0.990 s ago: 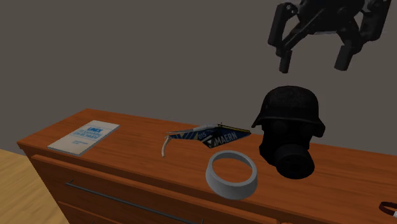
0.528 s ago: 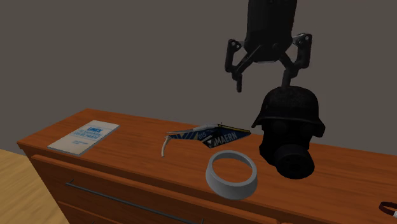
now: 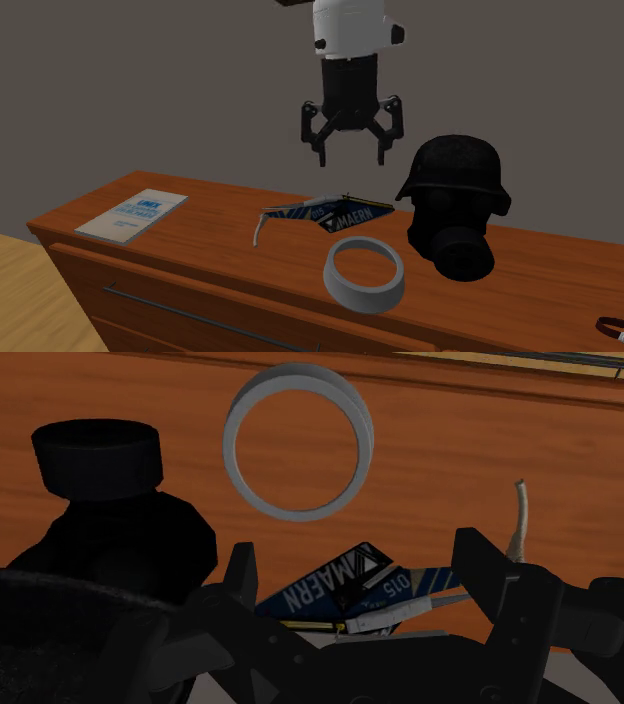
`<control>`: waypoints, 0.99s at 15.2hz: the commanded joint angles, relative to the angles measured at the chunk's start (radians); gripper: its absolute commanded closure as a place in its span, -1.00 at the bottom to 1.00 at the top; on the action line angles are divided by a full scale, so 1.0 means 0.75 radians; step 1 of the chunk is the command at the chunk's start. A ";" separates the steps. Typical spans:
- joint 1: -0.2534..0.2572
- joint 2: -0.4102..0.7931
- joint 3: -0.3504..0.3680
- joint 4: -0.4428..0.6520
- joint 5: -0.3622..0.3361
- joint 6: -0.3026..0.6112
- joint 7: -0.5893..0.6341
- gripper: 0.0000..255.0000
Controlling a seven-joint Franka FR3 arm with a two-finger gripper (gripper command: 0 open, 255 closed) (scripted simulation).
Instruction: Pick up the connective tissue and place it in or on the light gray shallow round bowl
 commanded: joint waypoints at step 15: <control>0.195 0.911 0.097 0.673 -0.470 0.055 0.613 -1.00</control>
